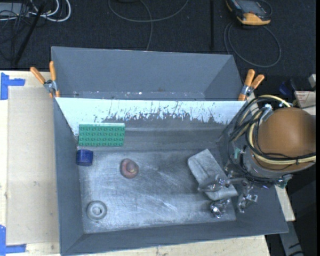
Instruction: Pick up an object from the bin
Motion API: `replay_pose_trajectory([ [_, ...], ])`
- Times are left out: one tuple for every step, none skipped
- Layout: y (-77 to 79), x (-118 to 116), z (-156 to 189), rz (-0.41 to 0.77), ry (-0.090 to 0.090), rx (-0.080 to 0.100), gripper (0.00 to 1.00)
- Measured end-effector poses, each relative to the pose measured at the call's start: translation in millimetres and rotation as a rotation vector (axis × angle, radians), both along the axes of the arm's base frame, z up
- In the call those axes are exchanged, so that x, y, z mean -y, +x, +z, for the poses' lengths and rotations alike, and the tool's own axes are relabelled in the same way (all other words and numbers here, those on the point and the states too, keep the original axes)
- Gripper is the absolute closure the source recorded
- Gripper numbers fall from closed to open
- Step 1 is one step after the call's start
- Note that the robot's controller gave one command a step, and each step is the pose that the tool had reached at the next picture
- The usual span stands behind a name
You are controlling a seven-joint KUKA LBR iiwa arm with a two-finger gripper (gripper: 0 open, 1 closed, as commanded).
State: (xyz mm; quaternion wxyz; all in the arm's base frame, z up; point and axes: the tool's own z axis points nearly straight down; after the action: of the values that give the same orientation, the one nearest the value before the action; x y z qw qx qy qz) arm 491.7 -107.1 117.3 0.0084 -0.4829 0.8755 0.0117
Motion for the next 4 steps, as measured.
replay_pose_trajectory([
  [-15.9, -8.6, -42.0, 0.274, -0.021, -0.004, 0.00],
  [-23.1, -10.0, -26.4, 0.333, -0.026, -0.001, 0.00],
  [-21.3, -18.4, -29.6, 0.402, -0.026, -0.001, 0.00],
  [-18.1, -42.5, -29.9, 0.518, -0.026, 0.001, 0.00],
])
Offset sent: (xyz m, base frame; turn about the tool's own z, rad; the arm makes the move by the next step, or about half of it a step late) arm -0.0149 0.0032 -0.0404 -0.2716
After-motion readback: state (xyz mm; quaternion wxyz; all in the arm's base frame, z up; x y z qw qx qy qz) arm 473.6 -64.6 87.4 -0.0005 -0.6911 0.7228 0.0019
